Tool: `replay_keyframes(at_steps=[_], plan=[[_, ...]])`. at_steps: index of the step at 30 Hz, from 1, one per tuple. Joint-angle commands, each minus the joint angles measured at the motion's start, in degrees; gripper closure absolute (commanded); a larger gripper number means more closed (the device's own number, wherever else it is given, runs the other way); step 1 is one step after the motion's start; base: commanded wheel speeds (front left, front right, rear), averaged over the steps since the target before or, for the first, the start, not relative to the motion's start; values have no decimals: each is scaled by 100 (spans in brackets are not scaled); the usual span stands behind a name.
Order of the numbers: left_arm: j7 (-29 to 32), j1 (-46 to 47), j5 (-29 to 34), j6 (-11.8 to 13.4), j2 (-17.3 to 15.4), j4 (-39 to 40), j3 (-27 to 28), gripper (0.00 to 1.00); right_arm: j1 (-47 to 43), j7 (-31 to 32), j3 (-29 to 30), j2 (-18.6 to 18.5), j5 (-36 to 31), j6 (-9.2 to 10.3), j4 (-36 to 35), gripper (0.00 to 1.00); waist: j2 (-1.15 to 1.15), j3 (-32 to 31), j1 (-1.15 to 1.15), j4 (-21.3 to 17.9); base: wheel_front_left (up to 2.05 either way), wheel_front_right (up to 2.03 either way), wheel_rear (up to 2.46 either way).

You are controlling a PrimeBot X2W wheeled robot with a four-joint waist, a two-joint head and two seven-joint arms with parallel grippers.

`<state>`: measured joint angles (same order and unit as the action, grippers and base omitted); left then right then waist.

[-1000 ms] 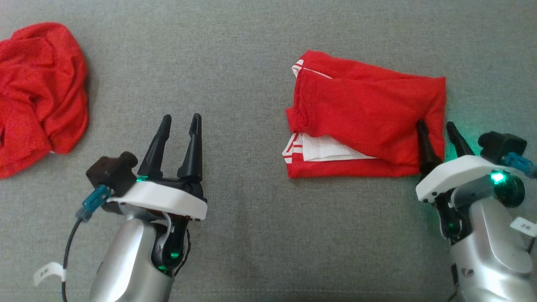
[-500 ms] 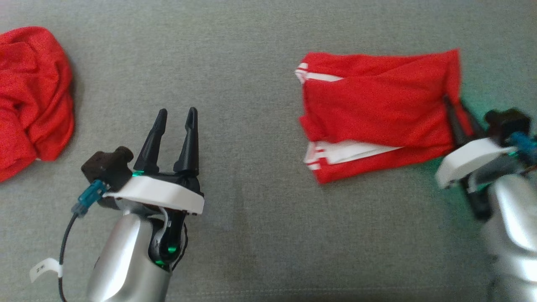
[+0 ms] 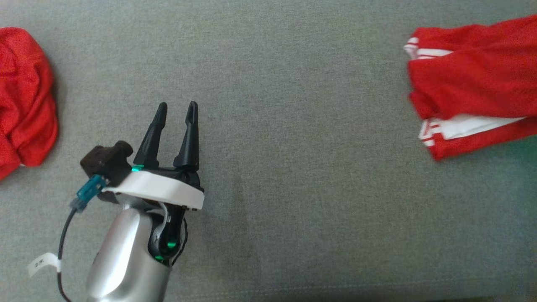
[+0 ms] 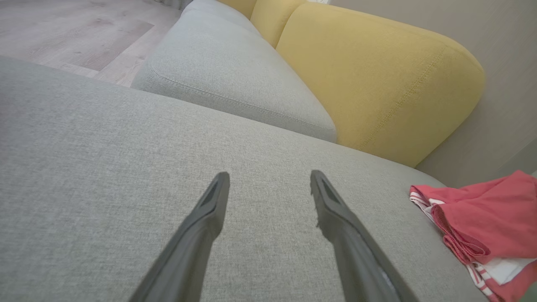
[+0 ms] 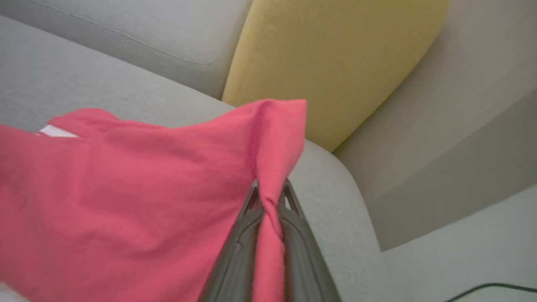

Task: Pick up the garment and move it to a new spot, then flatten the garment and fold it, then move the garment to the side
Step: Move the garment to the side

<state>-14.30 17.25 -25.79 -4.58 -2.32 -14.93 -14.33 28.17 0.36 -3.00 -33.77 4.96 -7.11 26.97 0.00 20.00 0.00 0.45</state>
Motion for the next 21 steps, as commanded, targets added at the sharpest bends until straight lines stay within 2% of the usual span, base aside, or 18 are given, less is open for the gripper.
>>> replay_keyframes(at_steps=[1,5,10,16,21], plan=[[-70,191,53,-33,-55,155,141,0,131,104,109,-283,38,-37,-53,100,0,11,0,11,0,0,0],[-70,195,71,-48,-55,146,140,0,267,383,571,-333,-4,-37,215,100,0,28,0,49,0,0,0],[-70,175,79,-59,-55,134,161,0,296,637,1097,-224,-298,-37,281,100,0,28,0,87,0,0,0],[-70,124,85,-58,-55,135,180,0,221,668,1399,-84,-317,-37,201,100,0,28,0,70,0,0,0],[-70,141,106,-52,-55,118,174,0,187,658,1351,-66,-182,-37,147,100,0,31,0,23,0,0,0]])
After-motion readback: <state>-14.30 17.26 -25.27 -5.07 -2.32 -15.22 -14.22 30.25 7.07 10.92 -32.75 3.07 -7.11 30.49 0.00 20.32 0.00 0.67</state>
